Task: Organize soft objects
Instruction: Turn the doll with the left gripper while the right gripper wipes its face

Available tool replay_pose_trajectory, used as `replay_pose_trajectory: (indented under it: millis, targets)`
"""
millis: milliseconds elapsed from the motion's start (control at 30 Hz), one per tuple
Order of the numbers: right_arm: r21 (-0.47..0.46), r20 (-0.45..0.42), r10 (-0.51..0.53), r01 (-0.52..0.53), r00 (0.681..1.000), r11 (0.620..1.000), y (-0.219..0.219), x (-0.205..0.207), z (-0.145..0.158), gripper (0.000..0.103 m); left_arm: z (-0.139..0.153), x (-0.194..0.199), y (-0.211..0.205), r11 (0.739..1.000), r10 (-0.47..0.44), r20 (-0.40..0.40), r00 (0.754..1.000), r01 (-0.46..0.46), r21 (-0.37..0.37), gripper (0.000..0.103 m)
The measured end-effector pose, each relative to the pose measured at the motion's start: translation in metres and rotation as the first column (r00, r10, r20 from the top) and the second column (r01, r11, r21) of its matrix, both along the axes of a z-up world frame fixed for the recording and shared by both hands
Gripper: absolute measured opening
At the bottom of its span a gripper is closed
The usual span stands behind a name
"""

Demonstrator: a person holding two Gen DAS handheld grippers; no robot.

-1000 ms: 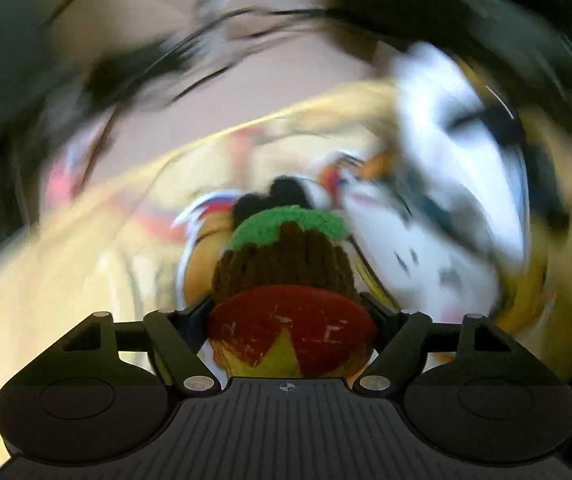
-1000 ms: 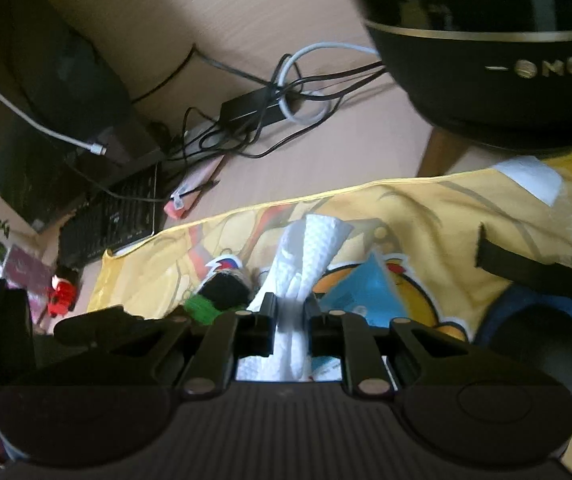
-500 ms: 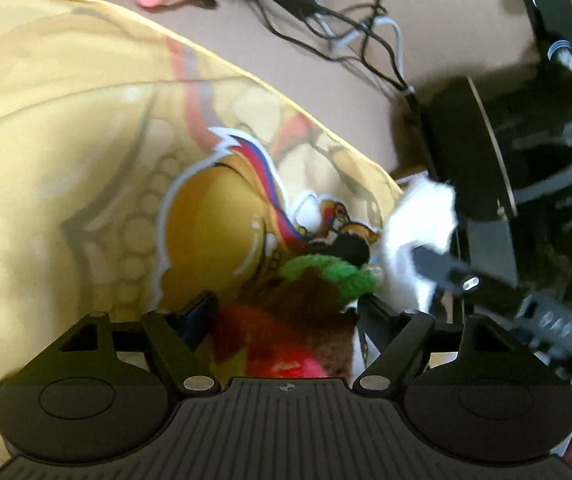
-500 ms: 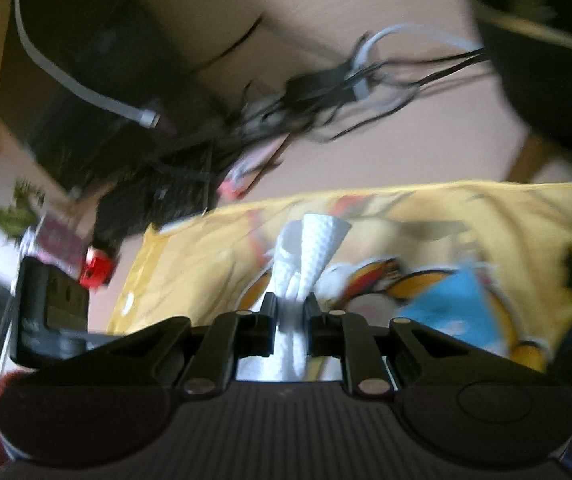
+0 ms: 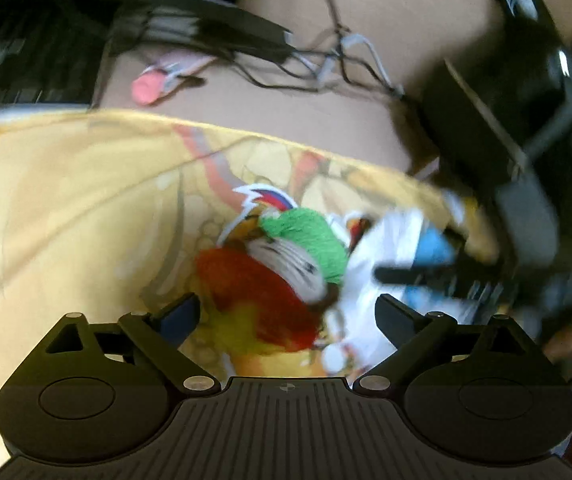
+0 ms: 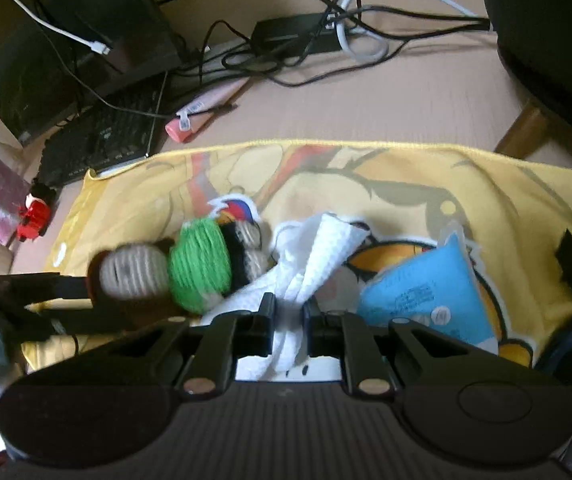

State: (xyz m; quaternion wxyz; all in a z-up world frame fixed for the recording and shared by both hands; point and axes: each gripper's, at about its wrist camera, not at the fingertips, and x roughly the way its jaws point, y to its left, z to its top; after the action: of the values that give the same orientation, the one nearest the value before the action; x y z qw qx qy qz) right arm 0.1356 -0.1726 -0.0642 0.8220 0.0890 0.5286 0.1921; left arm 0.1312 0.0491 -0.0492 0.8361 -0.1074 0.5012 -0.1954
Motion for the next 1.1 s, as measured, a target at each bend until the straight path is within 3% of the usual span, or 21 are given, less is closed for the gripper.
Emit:
replay_pose_trajectory:
  millis: [100,200,233,267,333,400,533,633,700,767,867,933,1100]
  targets:
    - [0.006,0.006,0.0,0.0,1.0,1.0,-0.001,0.0,0.004,0.015,-0.002,-0.002,-0.019,0.99,-0.084,0.045,0.995,0.078,0.121,0.097]
    - [0.01,0.005,-0.012,0.012,1.0,1.0,-0.003,0.0,0.004,0.015,-0.006,-0.004,-0.038,0.96,-0.15,0.072,0.986,0.128,0.248,0.097]
    - [0.012,0.006,-0.021,0.021,1.0,1.0,-0.005,-0.001,0.005,0.015,-0.007,-0.003,-0.04,0.956,-0.141,0.062,0.988,0.12,0.268,0.092]
    - [0.015,0.008,-0.031,0.031,0.999,0.999,-0.007,-0.001,0.006,0.015,-0.007,-0.001,-0.039,0.961,-0.108,0.037,0.993,0.094,0.259,0.077]
    - [0.029,0.023,-0.048,0.047,0.999,0.998,-0.014,-0.004,0.012,0.015,-0.003,0.007,-0.025,0.993,-0.012,-0.074,0.997,0.021,0.113,0.077]
    - [0.041,0.053,-0.065,0.063,0.997,0.997,-0.021,-0.006,0.021,0.015,-0.004,0.008,-0.015,0.998,0.038,-0.176,0.984,-0.045,-0.033,0.079]
    - [0.065,0.095,-0.075,0.069,0.993,0.996,-0.022,-0.004,0.038,0.015,-0.003,-0.004,-0.021,0.999,0.034,-0.171,0.985,-0.036,-0.008,0.094]
    - [0.146,0.108,-0.04,0.024,0.993,0.989,-0.017,-0.005,0.052,0.015,-0.001,-0.01,-0.027,1.0,-0.001,-0.158,0.987,0.005,0.026,0.096]
    - [0.24,0.085,0.019,-0.039,0.996,0.97,-0.012,-0.007,0.057,0.015,-0.003,-0.011,-0.03,0.999,-0.014,-0.161,0.987,0.022,0.048,0.098]
    - [0.276,0.044,0.086,-0.095,0.995,0.957,-0.003,-0.011,0.051,0.015,-0.006,-0.012,-0.036,0.997,-0.029,-0.177,0.984,0.041,0.063,0.099]
    - [0.137,0.014,0.157,-0.158,0.987,0.978,0.011,-0.022,0.031,0.02,-0.01,-0.015,-0.041,0.994,-0.05,-0.192,0.98,0.067,0.085,0.1]
    - [0.092,-0.017,0.135,-0.133,0.991,0.987,0.008,-0.025,0.02,0.028,-0.012,-0.017,-0.043,0.992,-0.057,-0.197,0.979,0.079,0.102,0.1]
    - [0.15,-0.019,0.07,-0.067,0.997,0.986,-0.004,-0.019,0.02,0.039,-0.012,-0.018,-0.046,0.989,-0.069,-0.196,0.978,0.093,0.115,0.1]
